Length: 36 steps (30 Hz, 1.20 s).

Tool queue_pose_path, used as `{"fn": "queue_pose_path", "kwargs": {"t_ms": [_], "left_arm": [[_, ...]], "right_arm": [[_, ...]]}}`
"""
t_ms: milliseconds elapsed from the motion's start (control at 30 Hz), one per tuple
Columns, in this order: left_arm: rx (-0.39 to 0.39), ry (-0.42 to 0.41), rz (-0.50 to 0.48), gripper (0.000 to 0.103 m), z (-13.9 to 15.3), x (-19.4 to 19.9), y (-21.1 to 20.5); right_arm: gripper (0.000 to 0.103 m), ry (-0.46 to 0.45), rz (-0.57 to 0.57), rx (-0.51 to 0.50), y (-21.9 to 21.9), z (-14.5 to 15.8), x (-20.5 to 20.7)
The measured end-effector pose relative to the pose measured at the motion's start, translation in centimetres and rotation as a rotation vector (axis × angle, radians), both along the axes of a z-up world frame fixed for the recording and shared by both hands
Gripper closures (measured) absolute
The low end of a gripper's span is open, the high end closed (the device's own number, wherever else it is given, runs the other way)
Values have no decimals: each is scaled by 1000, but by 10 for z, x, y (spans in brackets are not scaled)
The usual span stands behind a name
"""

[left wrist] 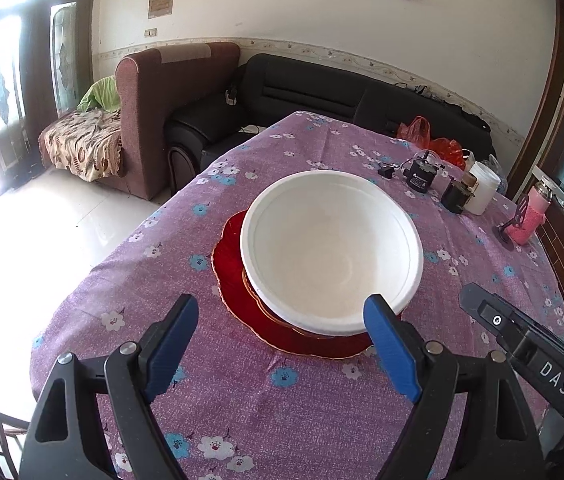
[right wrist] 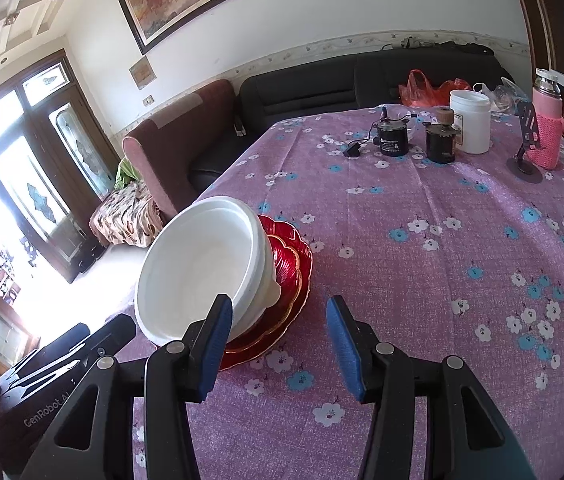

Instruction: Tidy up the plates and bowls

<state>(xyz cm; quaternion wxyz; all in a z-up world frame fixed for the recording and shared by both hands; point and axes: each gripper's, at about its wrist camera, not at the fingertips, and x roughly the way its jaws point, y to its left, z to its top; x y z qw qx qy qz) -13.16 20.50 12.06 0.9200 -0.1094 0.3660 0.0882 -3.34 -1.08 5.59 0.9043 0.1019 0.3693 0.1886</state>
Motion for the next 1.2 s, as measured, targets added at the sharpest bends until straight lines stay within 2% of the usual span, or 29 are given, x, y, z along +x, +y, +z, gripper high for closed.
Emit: {"fn": "queue_pose_path", "kwargs": {"t_ms": [367,700,767,867,1000,1100,1200], "left_arm": [[85,-54,-10,15,11,-17,-32],[148,-121,9,12,17,-23,-57],[156,-149,24,8,18,-26,-58],[166,-188,45,7,21,-28,-60],[181,-249,83,5,26,-31,-61],[192,-342,132,0,35,-42,-59],[169,-425,154,0,46,-51,-53]], "right_arm": [[46,-31,-12,11,-19,-3,-25],[42,-88,-33,-23,-31,-3,-39],[41,-96,-37,-35,-32,-5,-40],[36,-109,-37,-55,-32,-8,-41],[35,-125,-38,-84,-31,-12,-39],[34,-134,-40,-98,-31,-15,-38],[30,-151,-43,-110,-30,-17,-37]]}}
